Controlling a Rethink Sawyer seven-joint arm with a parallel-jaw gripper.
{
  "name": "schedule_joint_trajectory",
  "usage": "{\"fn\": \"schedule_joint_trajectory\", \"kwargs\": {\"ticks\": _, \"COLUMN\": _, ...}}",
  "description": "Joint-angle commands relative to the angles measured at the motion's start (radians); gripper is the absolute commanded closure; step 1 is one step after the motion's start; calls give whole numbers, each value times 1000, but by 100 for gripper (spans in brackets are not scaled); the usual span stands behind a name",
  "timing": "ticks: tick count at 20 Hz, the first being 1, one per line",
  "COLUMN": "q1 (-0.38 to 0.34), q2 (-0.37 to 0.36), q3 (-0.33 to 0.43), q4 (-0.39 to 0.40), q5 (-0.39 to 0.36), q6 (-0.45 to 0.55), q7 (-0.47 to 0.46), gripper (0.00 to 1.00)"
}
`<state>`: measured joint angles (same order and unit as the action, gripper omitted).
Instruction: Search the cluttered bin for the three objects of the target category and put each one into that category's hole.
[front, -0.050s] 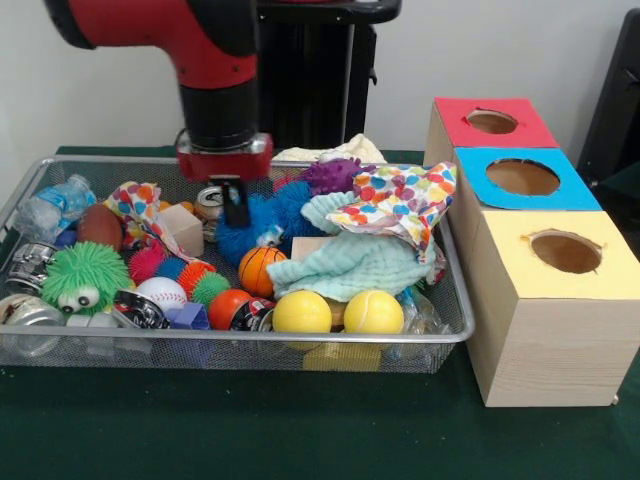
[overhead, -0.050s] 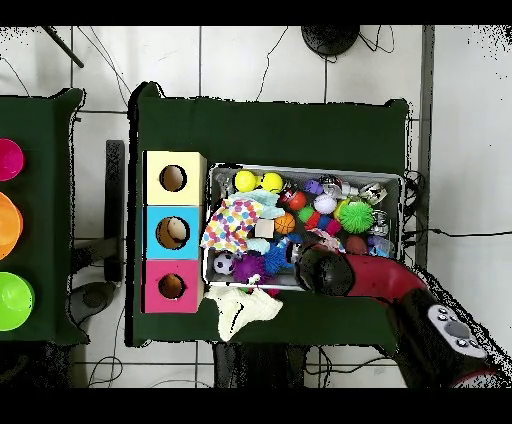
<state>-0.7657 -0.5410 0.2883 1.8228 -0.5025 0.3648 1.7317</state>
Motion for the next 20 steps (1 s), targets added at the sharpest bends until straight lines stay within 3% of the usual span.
{"fn": "schedule_joint_trajectory", "kwargs": {"ticks": 1, "q1": -91, "q2": -2, "q3": 135, "q4": -142, "q5": -94, "q6": 220, "q7": -355, "gripper": 100}}
{"fn": "schedule_joint_trajectory", "kwargs": {"ticks": 11, "q1": -131, "q2": 26, "q3": 214, "q4": -233, "q5": -153, "q6": 324, "q7": -395, "gripper": 100}}
{"fn": "schedule_joint_trajectory", "kwargs": {"ticks": 20, "q1": -160, "q2": 96, "q3": 257, "q4": -343, "q5": -179, "q6": 393, "q7": -476, "gripper": 100}}
